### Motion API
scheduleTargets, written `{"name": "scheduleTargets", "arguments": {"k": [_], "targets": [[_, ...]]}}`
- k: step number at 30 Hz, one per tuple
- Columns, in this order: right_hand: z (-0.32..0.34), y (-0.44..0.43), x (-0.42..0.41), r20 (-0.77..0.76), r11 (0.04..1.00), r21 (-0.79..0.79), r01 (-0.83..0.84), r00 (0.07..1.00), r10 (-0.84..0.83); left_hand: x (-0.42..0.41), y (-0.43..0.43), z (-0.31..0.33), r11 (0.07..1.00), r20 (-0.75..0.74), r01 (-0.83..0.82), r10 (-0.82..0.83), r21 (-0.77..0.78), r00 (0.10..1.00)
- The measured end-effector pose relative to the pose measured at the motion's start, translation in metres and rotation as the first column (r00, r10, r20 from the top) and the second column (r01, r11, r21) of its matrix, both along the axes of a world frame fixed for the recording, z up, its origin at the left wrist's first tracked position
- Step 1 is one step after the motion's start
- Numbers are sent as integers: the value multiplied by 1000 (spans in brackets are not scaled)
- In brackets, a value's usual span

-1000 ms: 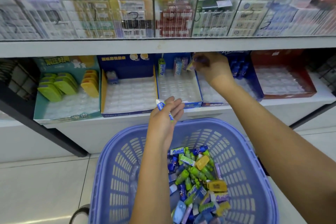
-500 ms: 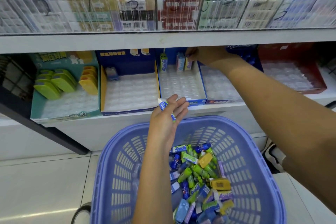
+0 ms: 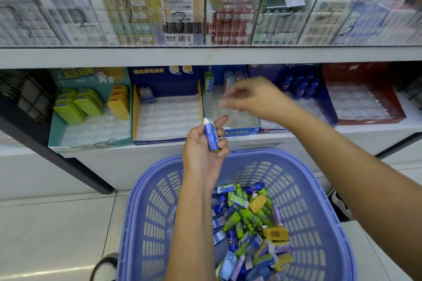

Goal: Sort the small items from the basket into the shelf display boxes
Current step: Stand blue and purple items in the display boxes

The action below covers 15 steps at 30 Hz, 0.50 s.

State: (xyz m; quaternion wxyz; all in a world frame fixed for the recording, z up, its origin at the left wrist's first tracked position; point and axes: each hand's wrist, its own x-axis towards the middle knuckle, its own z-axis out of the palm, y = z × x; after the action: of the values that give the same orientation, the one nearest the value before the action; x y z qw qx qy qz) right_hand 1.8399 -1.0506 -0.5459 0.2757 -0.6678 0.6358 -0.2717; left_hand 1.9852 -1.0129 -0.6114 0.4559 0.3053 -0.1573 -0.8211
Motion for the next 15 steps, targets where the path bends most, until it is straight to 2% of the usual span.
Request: {"name": "scheduleTargets", "arguments": {"k": [1,3,6,8,10,12,13,14,15], "targets": [[-2,16,5,101,997,63,-48,994,41,-1,0,2,999,19,-31,32,-20,999],[-10,37,12,171,988,142,-59,985,34,-2,0,7,997,61,-55,59,-55,996],[-23,53,20,246,995,92,49,967,-70,-4,1,12,996,126,-21,31,-84,992],[-28,56,23,397,989,90,113,907,-140,-7,2,17,994,154,-2,19,-109,988],[-28,53,23,557,990,71,125,818,-143,-11,2,20,986,181,0,31,-168,983],[-26,36,18,639,978,39,204,748,-181,-14,2,20,964,304,14,70,-265,950],[-25,25,14,644,968,37,249,735,-214,-15,2,16,938,454,54,115,-343,884],[-22,12,9,623,959,49,280,742,-249,-15,3,11,888,632,143,191,-438,751],[-21,-1,6,572,953,70,294,771,-280,-15,4,4,816,773,279,284,-505,568]]}}
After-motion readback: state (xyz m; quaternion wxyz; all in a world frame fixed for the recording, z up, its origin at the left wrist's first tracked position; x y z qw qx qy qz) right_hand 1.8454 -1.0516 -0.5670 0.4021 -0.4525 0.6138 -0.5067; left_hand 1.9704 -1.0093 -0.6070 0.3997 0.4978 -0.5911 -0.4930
